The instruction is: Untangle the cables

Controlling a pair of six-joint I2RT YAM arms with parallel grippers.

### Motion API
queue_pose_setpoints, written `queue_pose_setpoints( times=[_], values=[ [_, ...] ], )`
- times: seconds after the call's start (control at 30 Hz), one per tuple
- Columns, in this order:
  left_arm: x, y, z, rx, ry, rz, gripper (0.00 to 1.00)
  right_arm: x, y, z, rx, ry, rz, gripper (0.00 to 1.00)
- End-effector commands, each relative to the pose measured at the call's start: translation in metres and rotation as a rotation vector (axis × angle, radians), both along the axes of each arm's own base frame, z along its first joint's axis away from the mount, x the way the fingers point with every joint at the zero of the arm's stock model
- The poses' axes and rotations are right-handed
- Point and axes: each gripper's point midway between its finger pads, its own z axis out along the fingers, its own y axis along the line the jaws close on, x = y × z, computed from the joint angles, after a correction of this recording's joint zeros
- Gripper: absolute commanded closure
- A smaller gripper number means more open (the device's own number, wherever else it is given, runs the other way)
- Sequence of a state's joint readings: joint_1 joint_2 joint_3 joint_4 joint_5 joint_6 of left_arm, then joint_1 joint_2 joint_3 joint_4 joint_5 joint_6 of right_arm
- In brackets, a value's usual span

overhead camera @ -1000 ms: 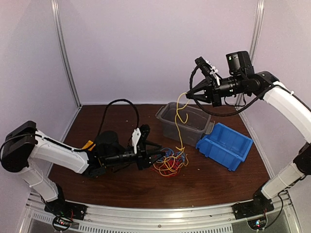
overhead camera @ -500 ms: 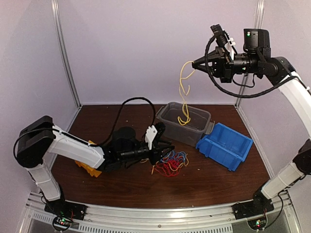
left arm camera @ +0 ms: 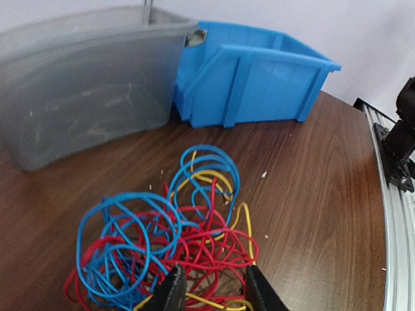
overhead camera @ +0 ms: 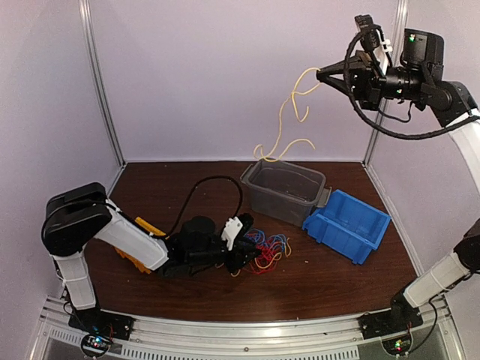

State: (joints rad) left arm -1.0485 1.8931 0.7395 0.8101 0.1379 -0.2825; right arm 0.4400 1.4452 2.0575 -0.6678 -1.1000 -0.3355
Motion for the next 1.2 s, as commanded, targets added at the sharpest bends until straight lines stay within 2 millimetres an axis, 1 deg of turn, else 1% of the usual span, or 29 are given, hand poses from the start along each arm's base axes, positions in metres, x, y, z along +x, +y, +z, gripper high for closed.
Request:
queue_pose_setpoints(
  times=[0.0, 0.07, 0.17, 0.23, 0.37, 0.47, 0.57, 0.63, 0.7, 0.77, 0.8, 0.9, 1.03, 1.17],
  values=[
    [-0.001, -0.006, 0.077, -0.176, -0.067, -0.012, 0.59, 0.014, 0.005, -0.039, -0.048, 0.084, -0.008, 1.00],
    [-0.002, -0.003, 0.097, -0.213, -0.087, 0.001, 0.56, 0.021, 0.008, -0.059, -0.069, 0.125, -0.016, 1.00],
    [-0.007, 0.004, 0.130, -0.309, -0.144, 0.010, 0.52, 0.026, 0.010, -0.079, -0.085, 0.163, -0.018, 1.00],
    [-0.011, 0.008, 0.148, -0.366, -0.174, 0.009, 0.50, 0.028, 0.010, -0.091, -0.095, 0.187, -0.021, 1.00],
    [-0.014, 0.006, 0.168, -0.439, -0.192, -0.004, 0.48, 0.030, 0.012, -0.110, -0.100, 0.239, -0.014, 1.00],
    [-0.009, -0.002, 0.174, -0.468, -0.164, 0.005, 0.48, 0.030, 0.014, -0.114, -0.090, 0.261, -0.002, 1.00],
    [-0.002, -0.005, 0.177, -0.534, -0.108, 0.035, 0.47, 0.030, 0.015, -0.112, -0.076, 0.267, 0.006, 1.00],
    [0.005, -0.008, 0.178, -0.581, -0.062, 0.068, 0.46, 0.031, 0.016, -0.108, -0.064, 0.264, 0.011, 1.00],
    [0.015, -0.012, 0.173, -0.600, -0.014, 0.107, 0.45, 0.032, 0.017, -0.105, -0.056, 0.267, 0.016, 1.00],
    [0.019, -0.017, 0.169, -0.622, 0.018, 0.118, 0.45, 0.032, 0.017, -0.104, -0.050, 0.268, 0.018, 1.00],
    [0.019, -0.018, 0.171, -0.639, 0.017, 0.115, 0.45, 0.032, 0.018, -0.104, -0.050, 0.268, 0.017, 1.00],
    [0.014, -0.024, 0.177, -0.688, 0.009, 0.058, 0.44, 0.033, 0.018, -0.106, -0.050, 0.274, 0.016, 1.00],
    [-0.003, -0.034, 0.186, -0.731, -0.004, -0.067, 0.47, 0.033, 0.018, -0.111, -0.052, 0.278, 0.014, 1.00],
    [-0.005, -0.035, 0.188, -0.765, 0.004, -0.086, 0.50, 0.034, 0.018, -0.114, -0.055, 0.281, 0.012, 1.00]
  ],
)
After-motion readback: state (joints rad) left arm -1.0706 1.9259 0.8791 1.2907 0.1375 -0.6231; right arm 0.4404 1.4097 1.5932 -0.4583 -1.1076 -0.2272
